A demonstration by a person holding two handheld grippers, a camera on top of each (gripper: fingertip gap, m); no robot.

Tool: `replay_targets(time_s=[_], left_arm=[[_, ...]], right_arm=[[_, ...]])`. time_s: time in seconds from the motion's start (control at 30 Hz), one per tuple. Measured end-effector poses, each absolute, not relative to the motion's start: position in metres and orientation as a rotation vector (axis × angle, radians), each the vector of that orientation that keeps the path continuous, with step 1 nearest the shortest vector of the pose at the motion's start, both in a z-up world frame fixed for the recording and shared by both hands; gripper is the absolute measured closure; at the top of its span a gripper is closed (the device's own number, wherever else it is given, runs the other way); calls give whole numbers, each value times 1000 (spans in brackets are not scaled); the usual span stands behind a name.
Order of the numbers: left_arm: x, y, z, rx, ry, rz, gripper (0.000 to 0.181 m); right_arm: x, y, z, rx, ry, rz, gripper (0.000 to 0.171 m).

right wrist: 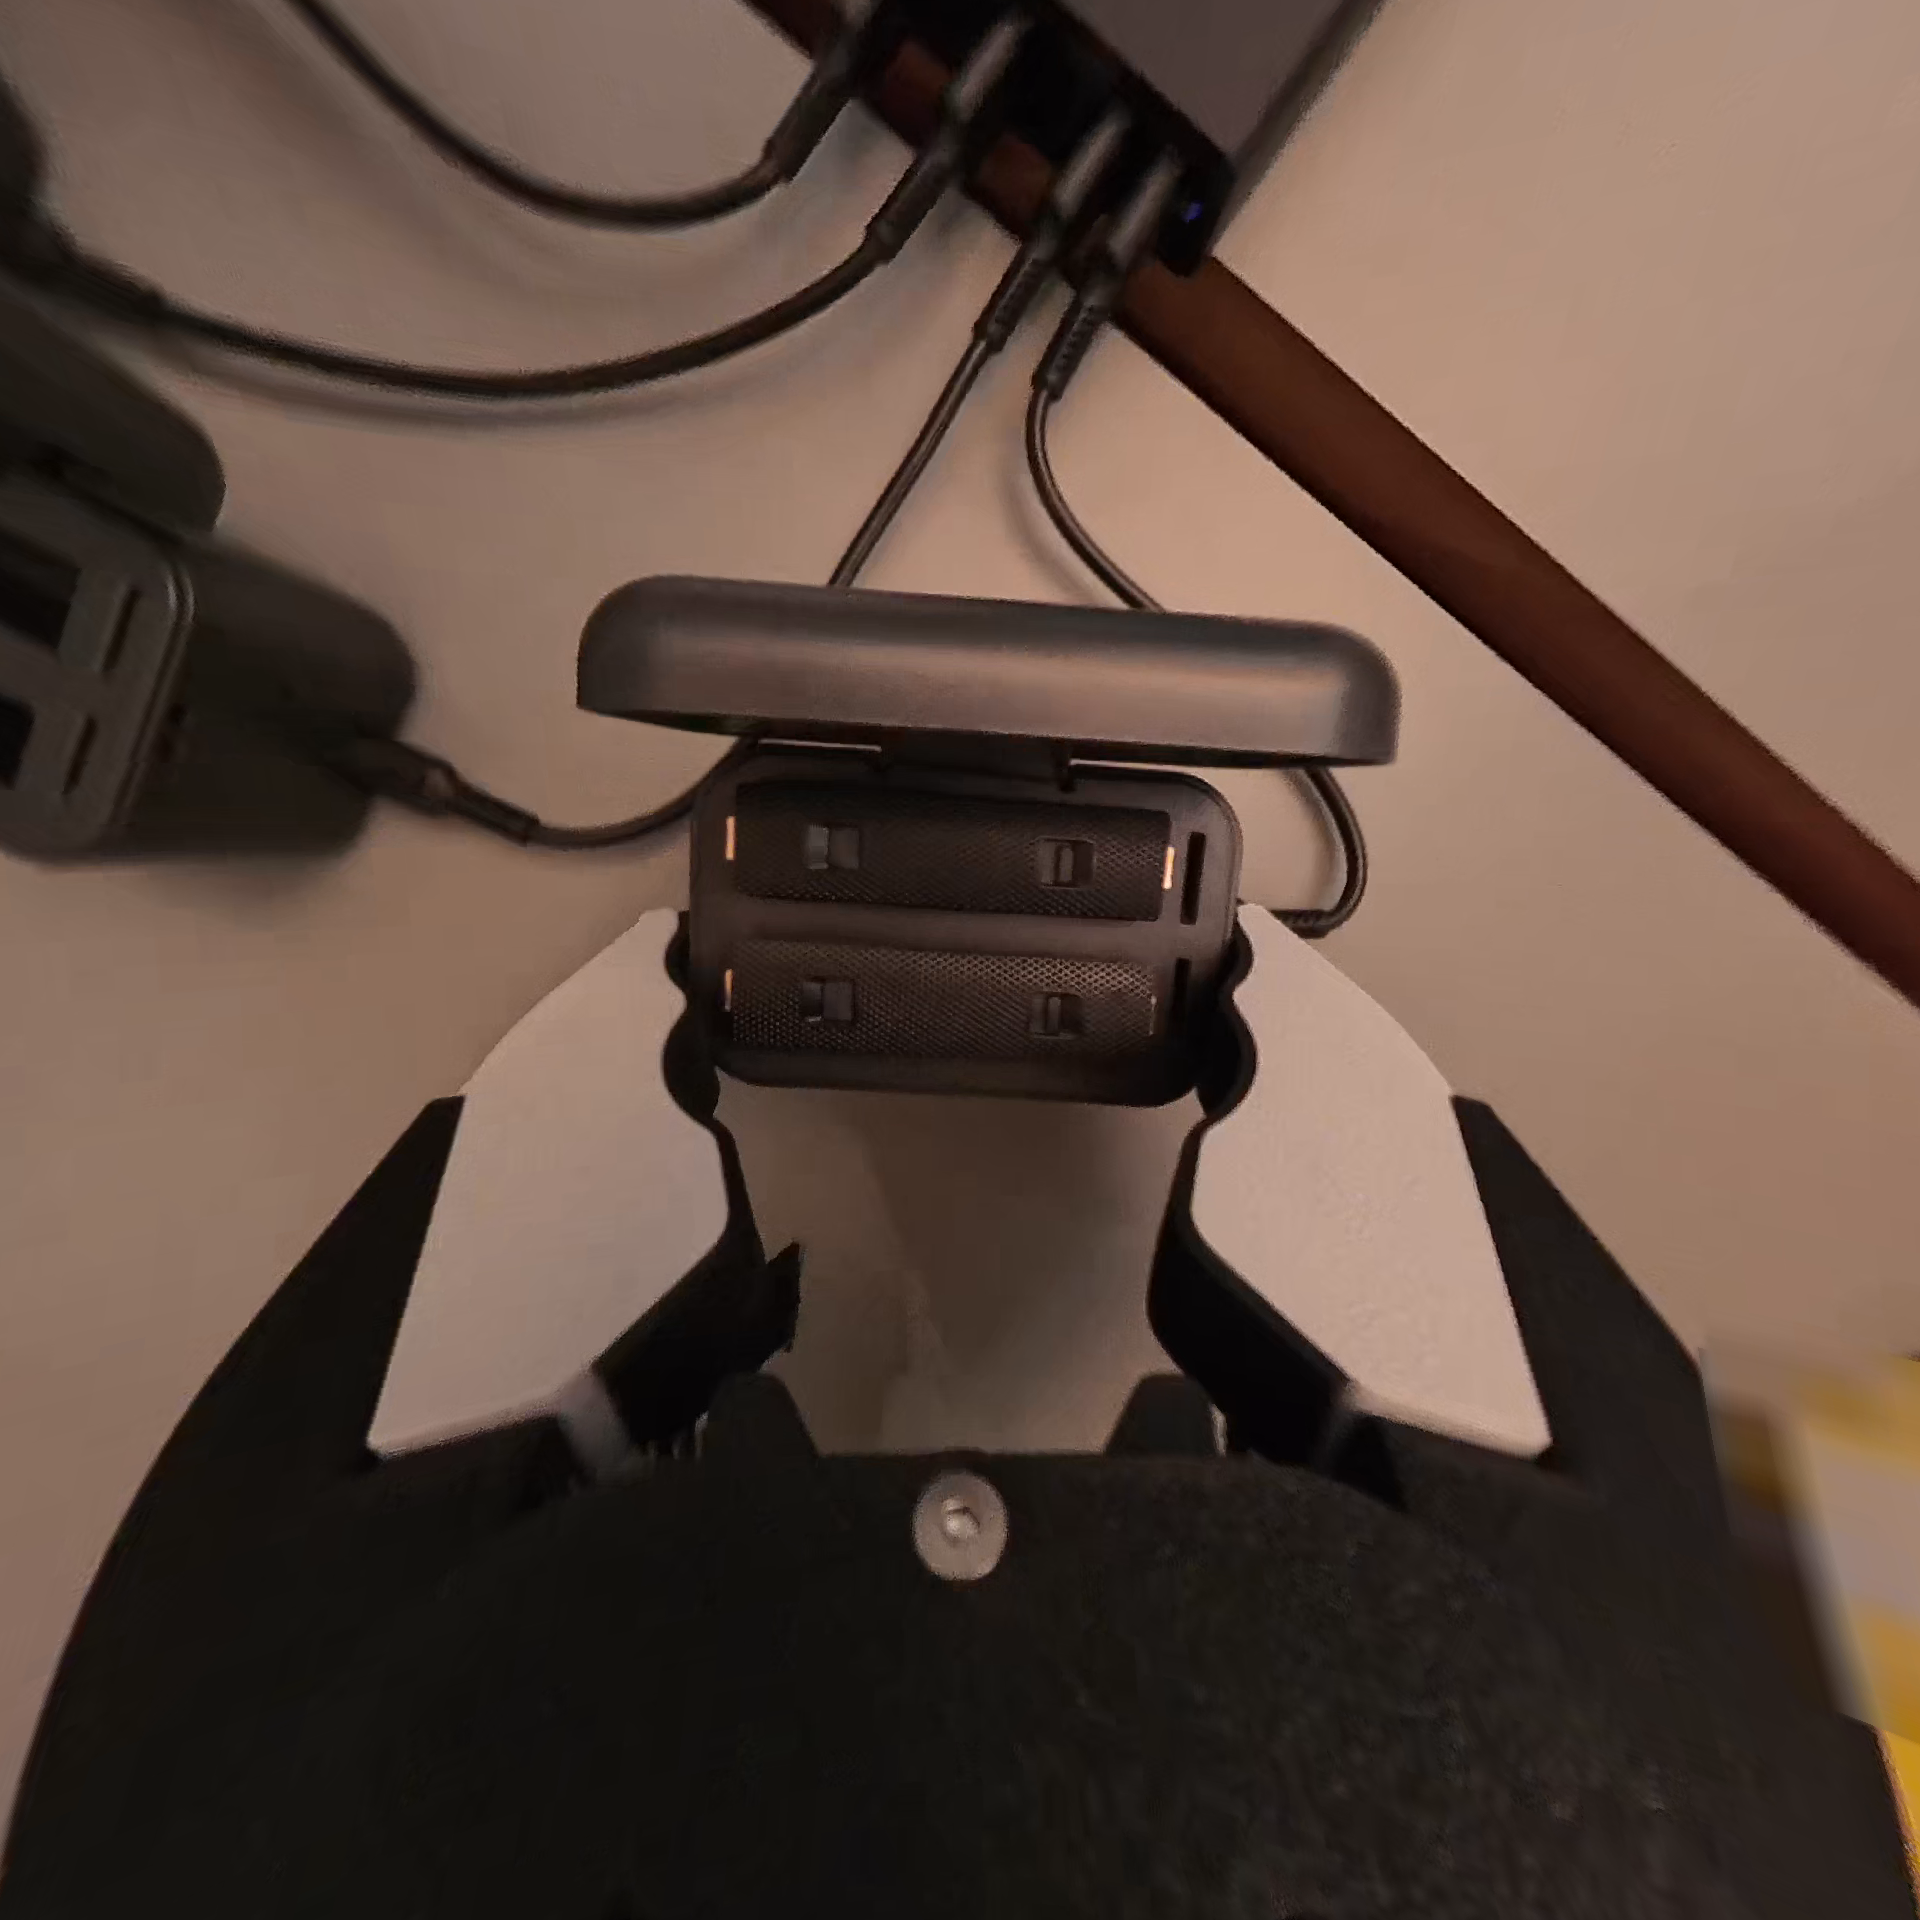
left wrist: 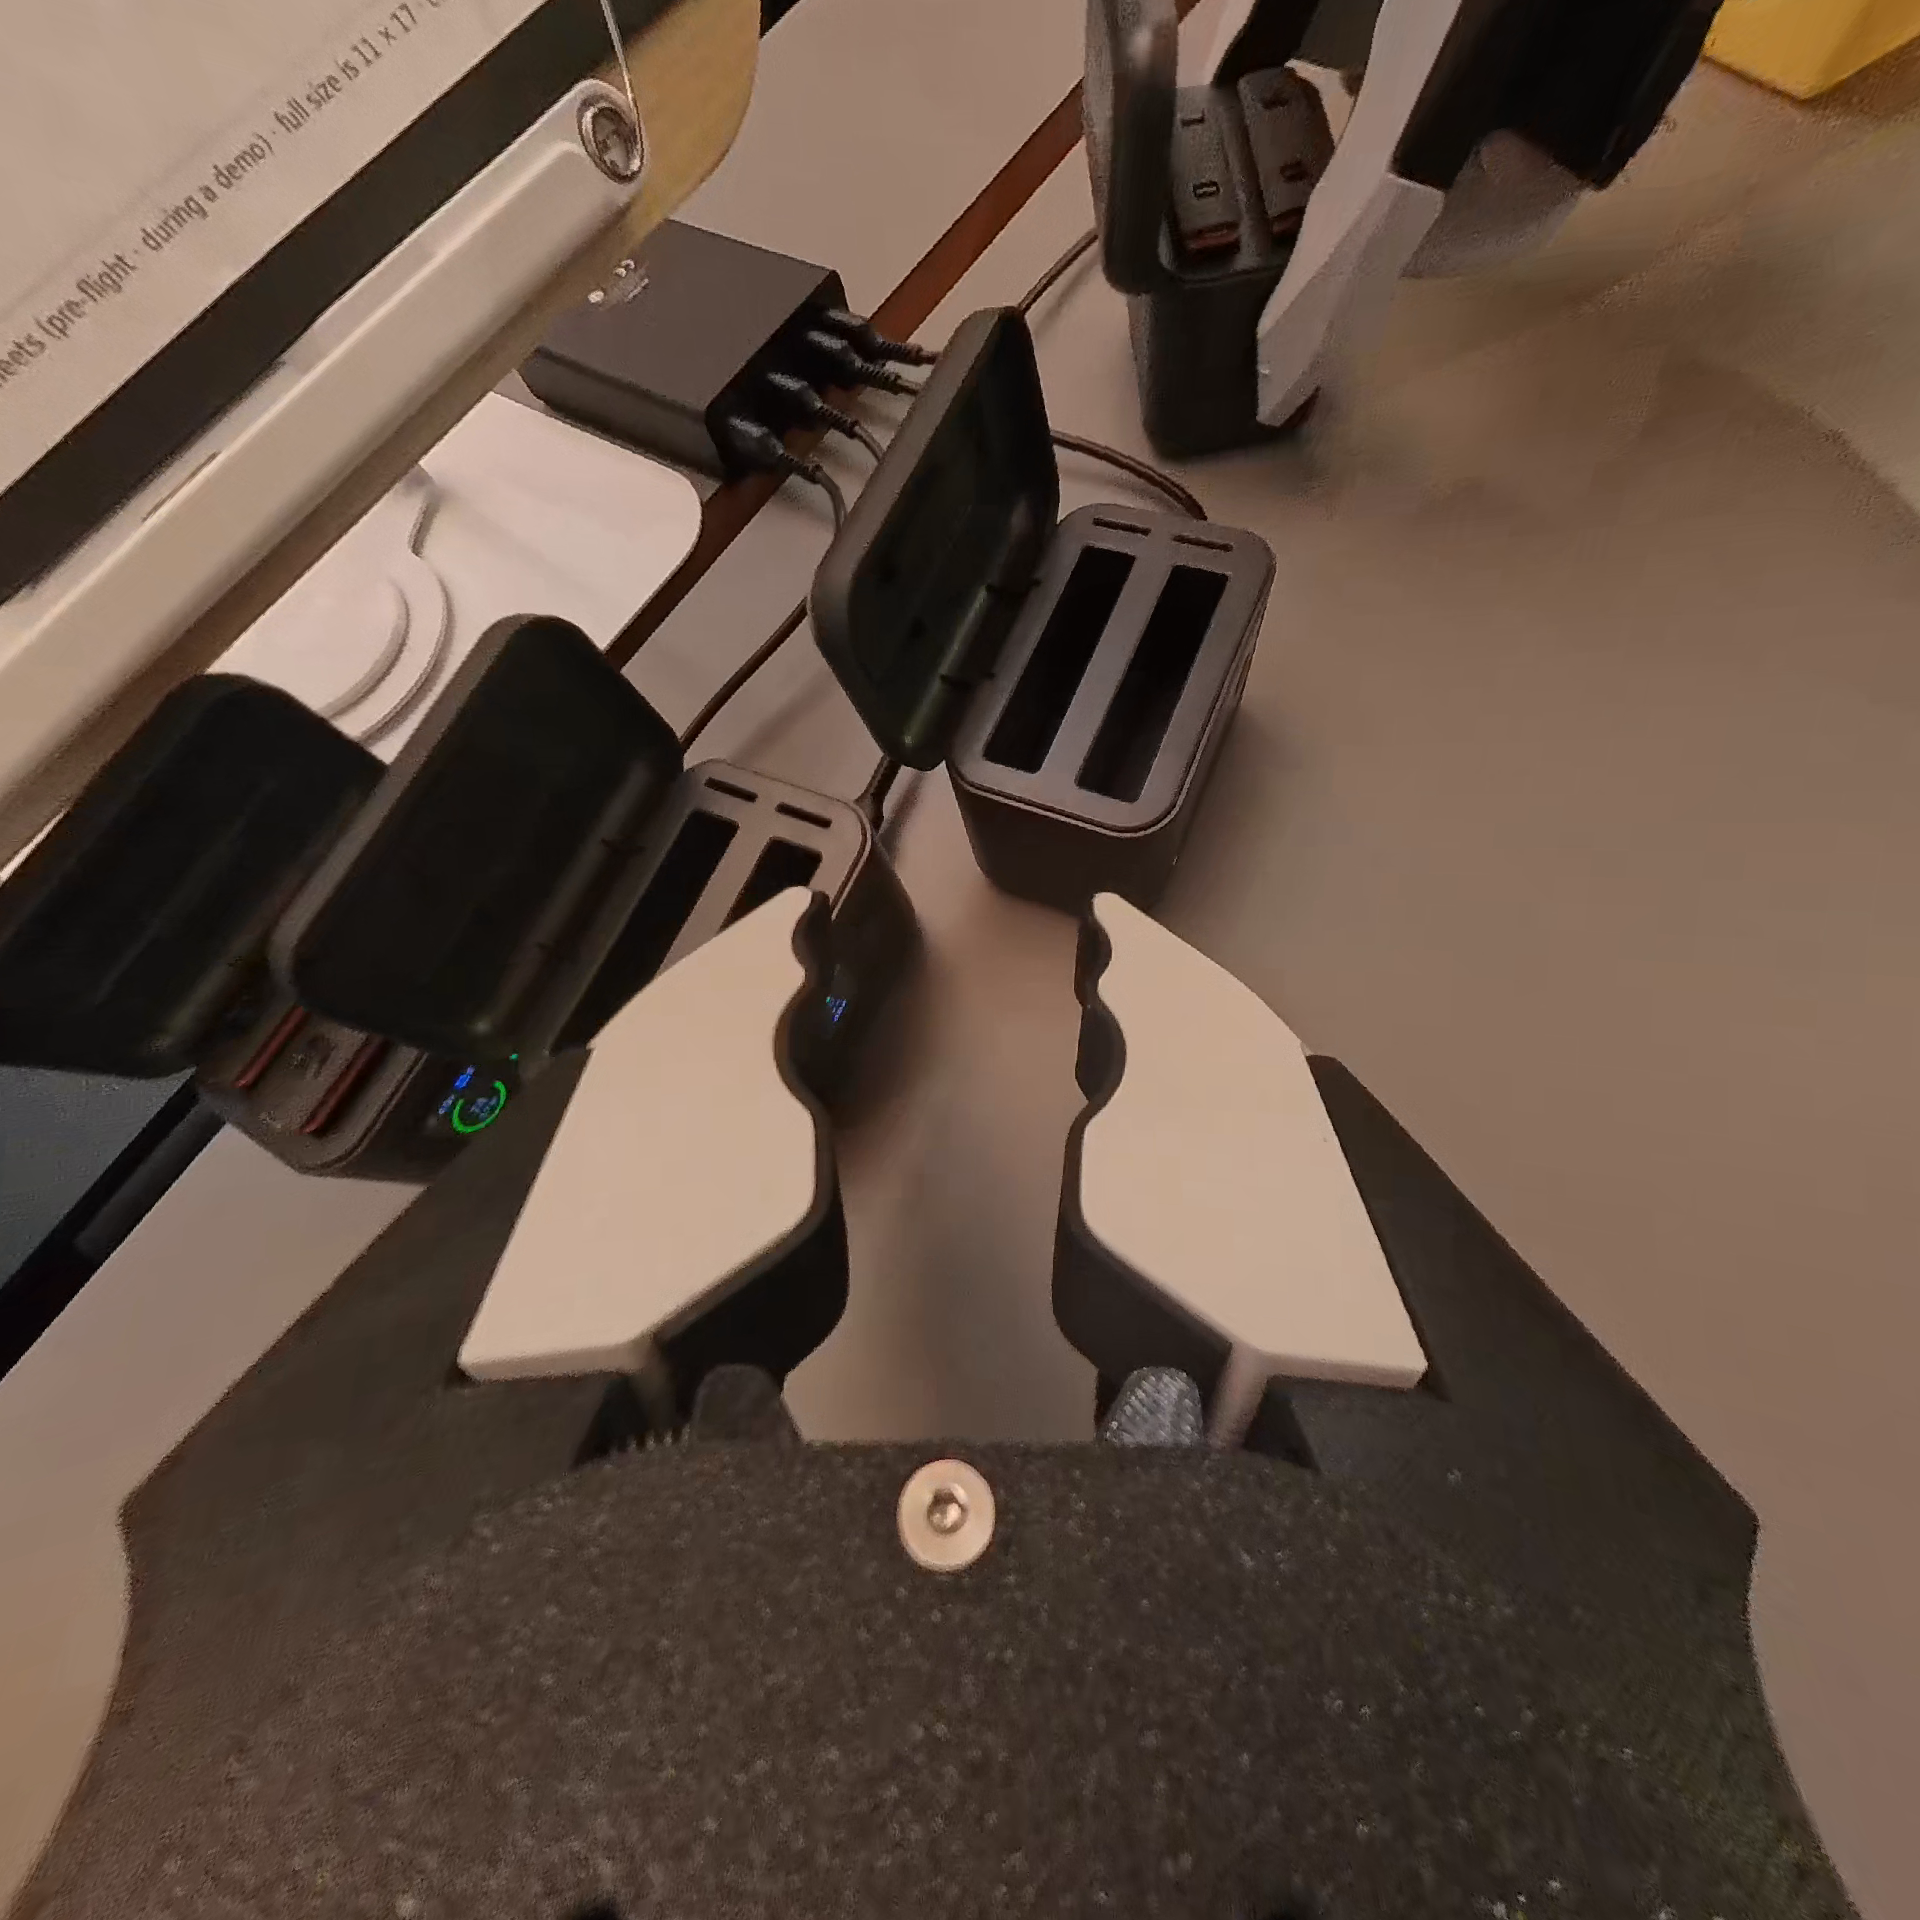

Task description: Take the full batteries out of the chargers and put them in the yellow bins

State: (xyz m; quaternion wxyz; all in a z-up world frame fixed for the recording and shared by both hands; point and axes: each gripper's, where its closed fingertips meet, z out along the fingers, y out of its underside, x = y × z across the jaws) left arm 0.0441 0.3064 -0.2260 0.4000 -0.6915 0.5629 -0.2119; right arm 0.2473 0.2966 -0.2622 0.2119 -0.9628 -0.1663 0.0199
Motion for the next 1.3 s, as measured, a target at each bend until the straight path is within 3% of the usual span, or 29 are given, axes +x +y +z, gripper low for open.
replay_targets(time_s=[0.3, 0.53, 0.6, 0.8, 0.87, 0.97, 1.13, 1.3], left_arm=[[45, 305, -232, -1760, 1426, -529, 138], [43, 304, -227, -1743, 1428, -525, 138], [43, 305, -225, -1743, 1420, -533, 138], [39, 309, -223, -1746, 1403, -537, 138], [39, 310, -223, -1745, 1397, -535, 139], [39, 311, -224, -1742, 1395, -526, 139], [40, 311, -226, -1734, 1405, -518, 139], [40, 310, -226, -1725, 1411, -516, 139]], right_arm=[[235, 313, -259, -2577, 74, -69, 79], [233, 319, -258, -2530, 204, -112, 78], [231, 319, -257, -2511, 208, -71, 71], [226, 312, -203, -2238, 190, 119, 62], [234, 300, -176, -2123, 167, 88, 69], [243, 272, -161, -2042, 154, 36, 91], [229, 233, -198, -2079, 129, 4, 121], [216, 222, -236, -2157, 128, -66, 163]])
